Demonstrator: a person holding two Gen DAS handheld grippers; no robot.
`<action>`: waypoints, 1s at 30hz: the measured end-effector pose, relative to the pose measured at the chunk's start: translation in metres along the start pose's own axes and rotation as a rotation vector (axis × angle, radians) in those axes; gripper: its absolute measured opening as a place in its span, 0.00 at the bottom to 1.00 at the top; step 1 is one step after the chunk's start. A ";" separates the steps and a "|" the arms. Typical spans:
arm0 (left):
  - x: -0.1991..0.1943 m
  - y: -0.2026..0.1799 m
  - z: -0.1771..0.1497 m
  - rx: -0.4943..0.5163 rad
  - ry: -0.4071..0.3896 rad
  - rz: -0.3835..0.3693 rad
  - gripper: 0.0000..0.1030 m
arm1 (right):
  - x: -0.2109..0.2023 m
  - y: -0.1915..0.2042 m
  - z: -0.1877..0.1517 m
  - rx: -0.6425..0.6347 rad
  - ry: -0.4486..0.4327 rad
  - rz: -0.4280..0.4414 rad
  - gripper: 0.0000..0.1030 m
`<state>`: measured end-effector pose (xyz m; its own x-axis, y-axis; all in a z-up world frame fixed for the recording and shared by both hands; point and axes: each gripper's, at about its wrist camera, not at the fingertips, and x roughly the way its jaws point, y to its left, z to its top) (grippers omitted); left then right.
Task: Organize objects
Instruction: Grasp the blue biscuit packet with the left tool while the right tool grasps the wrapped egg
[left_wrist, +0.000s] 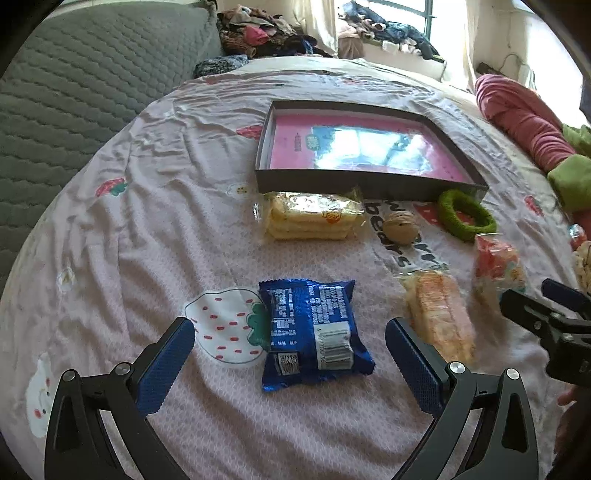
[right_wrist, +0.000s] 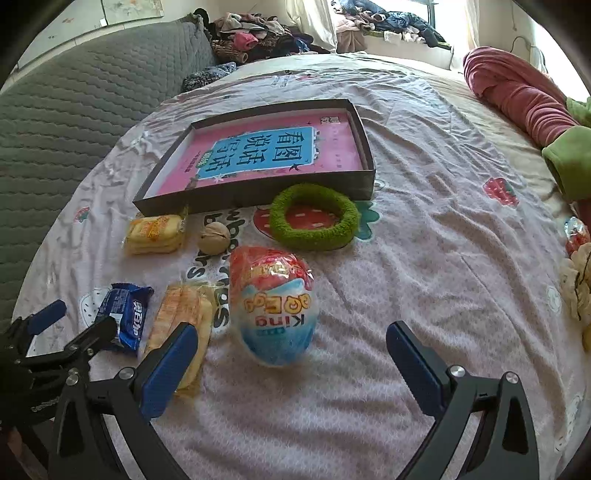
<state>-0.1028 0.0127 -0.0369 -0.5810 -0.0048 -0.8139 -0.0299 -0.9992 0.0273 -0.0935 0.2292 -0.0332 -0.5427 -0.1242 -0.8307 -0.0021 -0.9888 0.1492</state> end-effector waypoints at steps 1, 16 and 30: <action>0.003 0.000 0.001 -0.001 0.003 0.013 1.00 | 0.002 -0.001 0.000 -0.001 0.005 -0.009 1.00; 0.026 0.001 0.001 -0.003 0.024 0.030 1.00 | 0.030 -0.004 0.007 0.003 0.057 -0.024 1.00; 0.030 0.004 0.004 -0.011 0.027 0.020 0.99 | 0.038 -0.004 0.014 0.005 0.065 -0.043 0.92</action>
<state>-0.1239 0.0087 -0.0593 -0.5594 -0.0255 -0.8285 -0.0092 -0.9993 0.0370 -0.1255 0.2295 -0.0582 -0.4861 -0.0868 -0.8696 -0.0282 -0.9930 0.1149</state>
